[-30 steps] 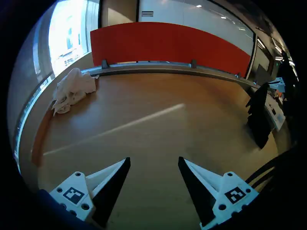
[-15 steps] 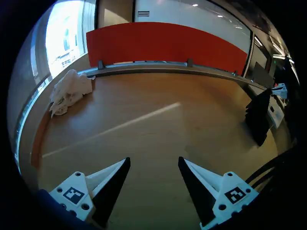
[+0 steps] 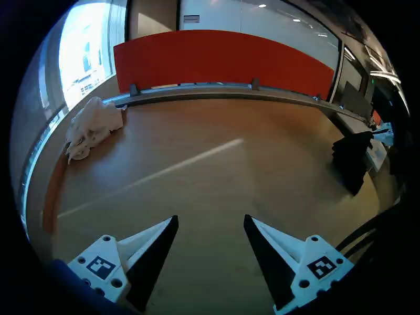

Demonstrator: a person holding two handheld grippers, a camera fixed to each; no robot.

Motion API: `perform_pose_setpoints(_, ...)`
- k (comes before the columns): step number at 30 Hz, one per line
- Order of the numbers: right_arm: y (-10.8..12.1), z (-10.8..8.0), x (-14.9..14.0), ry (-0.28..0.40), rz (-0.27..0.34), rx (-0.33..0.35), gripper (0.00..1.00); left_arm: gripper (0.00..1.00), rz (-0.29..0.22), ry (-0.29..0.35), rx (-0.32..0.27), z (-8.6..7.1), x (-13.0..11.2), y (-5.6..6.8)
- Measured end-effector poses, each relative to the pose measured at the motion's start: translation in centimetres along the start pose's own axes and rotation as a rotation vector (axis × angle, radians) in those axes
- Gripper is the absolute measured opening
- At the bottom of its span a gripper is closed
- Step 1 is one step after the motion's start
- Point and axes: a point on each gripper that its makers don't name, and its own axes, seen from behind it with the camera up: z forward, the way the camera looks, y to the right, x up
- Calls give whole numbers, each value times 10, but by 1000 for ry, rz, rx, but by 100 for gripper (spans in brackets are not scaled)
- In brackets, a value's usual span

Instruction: Fold towel

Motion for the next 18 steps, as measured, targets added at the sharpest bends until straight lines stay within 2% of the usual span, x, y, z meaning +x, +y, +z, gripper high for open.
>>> perform_pose_setpoints(8, 12, 0, -31, -34, -4, -57, 5, 92, 12, -2, 0, -2, 0, -2)
perform_pose_setpoints(18, 20, 3, -61, -74, 10, -84, 5, 92, 25, -8, -3, -2, -2, 1)
